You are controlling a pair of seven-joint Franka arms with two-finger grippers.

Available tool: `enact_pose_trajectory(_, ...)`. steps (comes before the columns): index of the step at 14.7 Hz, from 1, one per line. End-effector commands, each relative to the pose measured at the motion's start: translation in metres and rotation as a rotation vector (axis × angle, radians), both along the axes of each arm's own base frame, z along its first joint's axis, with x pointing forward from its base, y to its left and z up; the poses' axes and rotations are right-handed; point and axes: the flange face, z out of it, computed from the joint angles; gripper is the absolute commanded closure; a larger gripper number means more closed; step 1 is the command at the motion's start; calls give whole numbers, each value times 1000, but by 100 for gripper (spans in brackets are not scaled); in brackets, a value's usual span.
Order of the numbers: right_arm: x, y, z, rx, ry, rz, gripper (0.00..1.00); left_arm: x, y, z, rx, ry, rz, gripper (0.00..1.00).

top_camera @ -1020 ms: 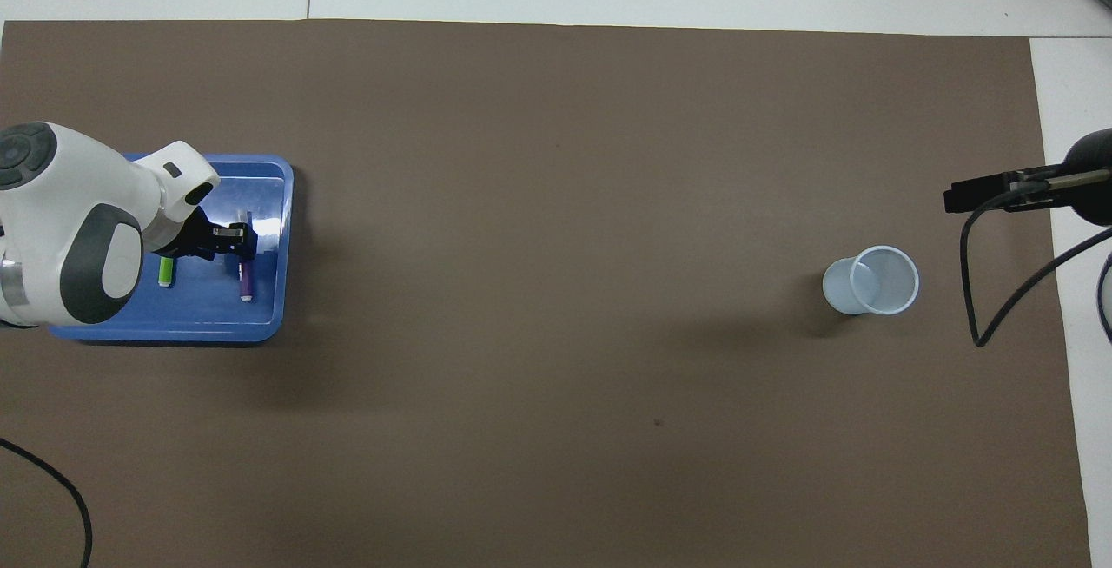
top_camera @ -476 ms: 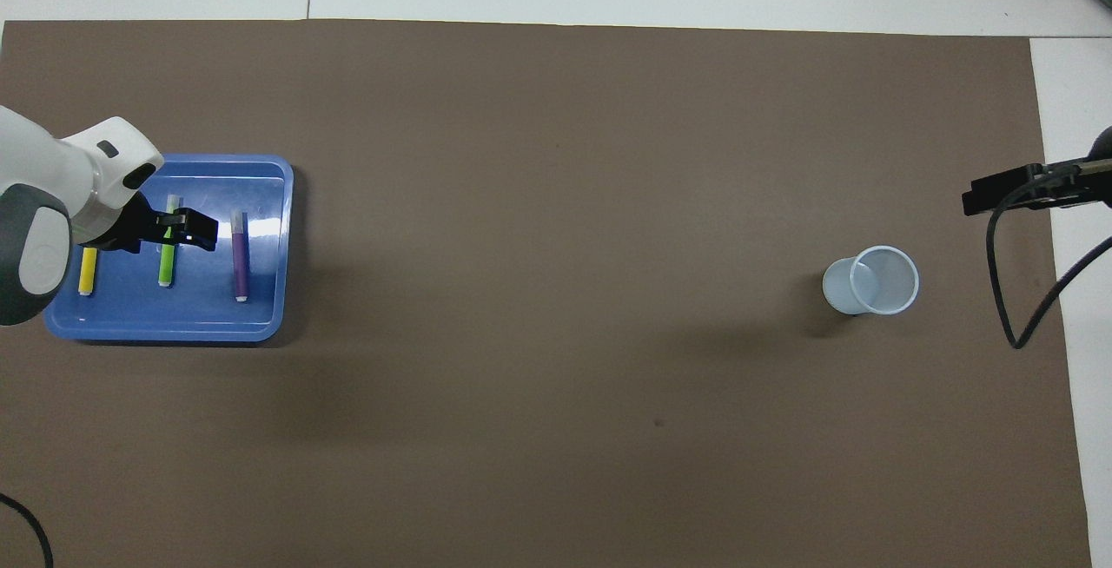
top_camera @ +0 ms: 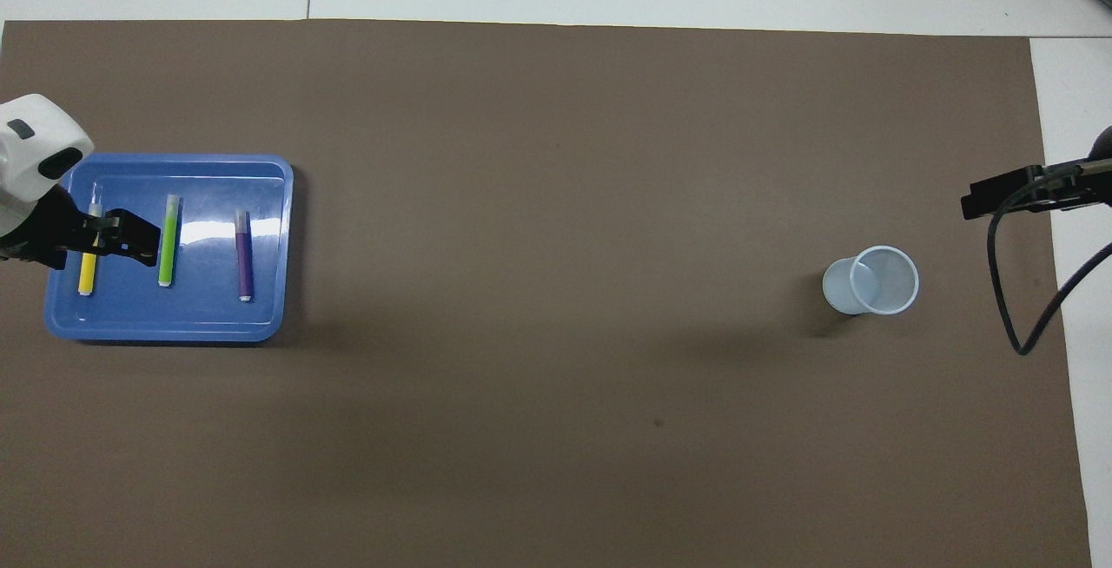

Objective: Right arm passes pens to left for tray arrangement

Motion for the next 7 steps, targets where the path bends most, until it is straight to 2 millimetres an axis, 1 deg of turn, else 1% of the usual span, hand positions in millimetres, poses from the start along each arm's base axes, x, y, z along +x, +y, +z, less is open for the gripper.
enact_pose_trajectory(1,3,1,4,-9,6,21,0,-15,0,39,18,34,17,0)
enact_pose_trajectory(2,3,4,4,-4,4,26,0,-17,-3,40,11,44,16,0)
enact_pose_trajectory(3,4,10,4,-4,1,35,0,-18,1,45,4,53,26,0)
enact_pose_trajectory(4,4,17,6,-8,-4,42,0,-16,2,58,-16,31,37,0)
enact_pose_trajectory(5,4,22,6,-8,-7,45,0,-13,6,62,-45,10,54,0)
enact_pose_trajectory(6,4,22,5,-5,-7,45,0,-11,2,64,-72,-3,59,0)
enact_pose_trajectory(7,4,22,6,-3,-5,46,0,-10,5,71,-82,-19,67,0)
